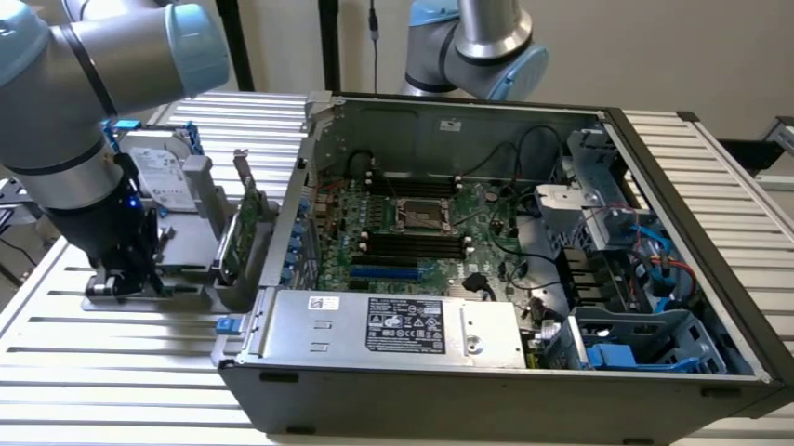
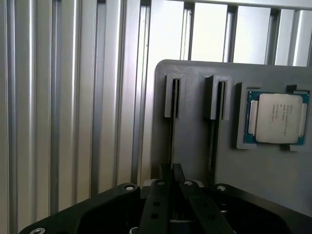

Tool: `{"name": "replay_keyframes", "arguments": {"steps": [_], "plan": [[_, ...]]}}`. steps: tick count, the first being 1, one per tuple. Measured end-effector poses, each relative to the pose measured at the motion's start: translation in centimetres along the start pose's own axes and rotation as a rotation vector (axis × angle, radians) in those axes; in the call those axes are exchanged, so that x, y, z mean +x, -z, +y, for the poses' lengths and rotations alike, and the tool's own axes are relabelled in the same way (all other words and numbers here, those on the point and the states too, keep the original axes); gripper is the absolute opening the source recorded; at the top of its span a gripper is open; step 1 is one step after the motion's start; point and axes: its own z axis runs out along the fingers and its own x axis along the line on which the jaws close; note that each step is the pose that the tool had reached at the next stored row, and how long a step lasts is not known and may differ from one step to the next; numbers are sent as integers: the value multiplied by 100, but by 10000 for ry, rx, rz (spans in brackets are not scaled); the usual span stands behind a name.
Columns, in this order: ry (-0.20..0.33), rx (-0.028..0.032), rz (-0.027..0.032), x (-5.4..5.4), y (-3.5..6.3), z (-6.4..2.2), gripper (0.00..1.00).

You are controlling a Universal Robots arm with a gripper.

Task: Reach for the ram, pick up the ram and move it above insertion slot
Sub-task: 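Pick up the ram and move it above insertion slot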

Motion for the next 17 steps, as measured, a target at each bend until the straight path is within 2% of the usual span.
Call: {"name": "replay_keyframes", "arguments": {"steps": [3, 9, 17], "plan": [[0, -21, 0, 0, 102, 0, 13], [1, -54, -2, 1, 372, -13, 13], [1, -65, -3, 4, 737, -85, 13]]}}
